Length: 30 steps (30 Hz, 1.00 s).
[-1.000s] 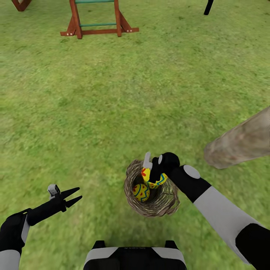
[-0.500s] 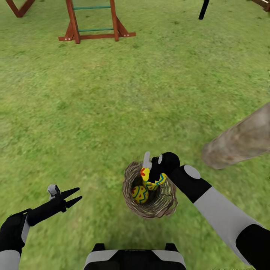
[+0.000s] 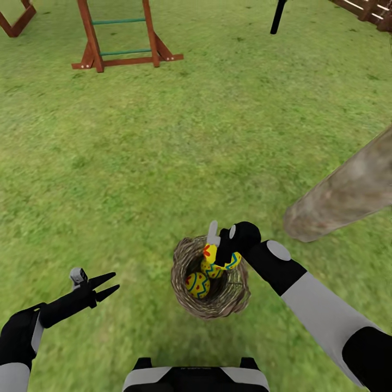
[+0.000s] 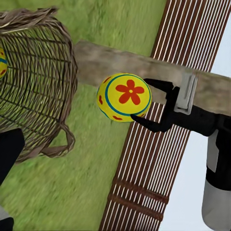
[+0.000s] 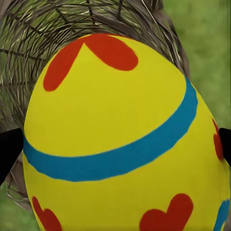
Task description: Take the three Easter eggs out of the wicker basket on the lawn in the garden, then place them on the lawn next to a single tree (choose any tree) so that all three eggs are next to the same tree and none are left in the basket.
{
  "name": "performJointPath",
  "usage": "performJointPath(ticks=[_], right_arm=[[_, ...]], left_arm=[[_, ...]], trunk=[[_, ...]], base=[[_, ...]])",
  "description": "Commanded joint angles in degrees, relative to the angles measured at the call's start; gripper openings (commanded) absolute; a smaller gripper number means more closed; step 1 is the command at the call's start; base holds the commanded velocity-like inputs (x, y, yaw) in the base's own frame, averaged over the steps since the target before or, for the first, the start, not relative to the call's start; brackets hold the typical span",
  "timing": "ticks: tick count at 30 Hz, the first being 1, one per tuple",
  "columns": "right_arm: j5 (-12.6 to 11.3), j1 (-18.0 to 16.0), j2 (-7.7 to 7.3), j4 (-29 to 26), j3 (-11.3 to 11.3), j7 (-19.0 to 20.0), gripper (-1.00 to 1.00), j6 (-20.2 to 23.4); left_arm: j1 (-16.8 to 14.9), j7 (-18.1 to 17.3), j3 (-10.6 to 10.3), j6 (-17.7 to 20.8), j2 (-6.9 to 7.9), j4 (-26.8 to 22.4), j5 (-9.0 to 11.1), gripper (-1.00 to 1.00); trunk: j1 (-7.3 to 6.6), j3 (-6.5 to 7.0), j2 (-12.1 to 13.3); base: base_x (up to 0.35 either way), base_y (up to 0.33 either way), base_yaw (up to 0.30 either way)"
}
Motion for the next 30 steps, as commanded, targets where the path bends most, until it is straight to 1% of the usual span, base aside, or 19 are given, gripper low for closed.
performJointPath(ticks=[1, 9, 10, 12, 15, 18, 20, 21, 29, 30], right_arm=[[0.4, -0.1, -0.05, -0.1, 0.1, 0.3, -1.00, 0.2], [0.5, -0.1, -0.20, -0.2, 0.1, 0.3, -1.00, 0.2], [0.5, -0.1, -0.26, 0.0, -0.2, 0.3, -1.00, 0.2], [0.6, -0.1, -0.29, -0.1, -1.8, 0.2, -1.00, 0.1], [0.6, -0.1, -0.37, 0.0, -2.5, 0.2, -1.00, 0.1], [0.5, -0.1, -1.32, 0.0, -3.2, 0.2, -1.00, 0.1], [0.6, -0.1, -1.48, 0.1, -4.5, 0.2, -1.00, 0.1], [0.6, -0.1, -1.51, 0.1, -4.8, 0.2, -1.00, 0.1], [0.6, 1.0, -1.62, 0.4, -5.1, 0.2, -1.00, 0.1], [0.6, 1.1, -1.89, 0.7, -5.1, 0.2, -1.00, 0.1]], left_arm=[[0.0, -0.5, 0.2, 0.6, -0.03, -0.1, -0.6, 1.00], [0.0, -0.5, 0.2, 0.6, -0.03, -0.2, -0.6, 1.00], [0.0, -0.5, 0.2, 0.6, -0.03, -0.3, -0.6, 1.00], [0.0, -0.5, 0.2, 0.6, -0.03, -0.3, -0.6, 1.00], [0.0, -0.5, 0.2, 0.6, -0.01, -0.3, -0.6, 1.00], [0.0, -0.5, 0.2, 0.6, -0.02, -0.3, -0.6, 1.00], [0.0, -0.5, 0.2, 0.6, -0.03, -0.3, -0.6, 1.00], [0.0, -0.5, 0.2, 0.6, -0.03, -0.3, -0.6, 1.00], [0.0, -0.5, 0.2, 0.6, -0.03, -0.3, -0.6, 1.00], [0.0, -0.5, 0.2, 0.6, -0.03, -0.3, -0.6, 1.00]], trunk=[[0.01, 0.06, 0.0], [0.01, 0.75, 0.0], [0.01, 0.84, 0.0], [0.01, 1.01, 0.0], [0.01, 1.28, 0.0], [0.01, 1.55, 0.0], [0.01, 1.73, 0.0], [0.01, 1.82, 0.0], [0.01, 2.54, 0.0], [0.01, 2.63, 0.0]], base=[[0.000, 0.000, -0.070], [0.000, 0.000, -0.069], [0.000, 0.000, -0.069], [0.000, 0.000, -0.066], [0.000, 0.000, -0.019], [0.000, 0.000, -0.002], [0.000, 0.000, 0.000], [0.000, 0.000, 0.000], [0.000, 0.000, -0.055], [0.000, 0.000, -0.085]])
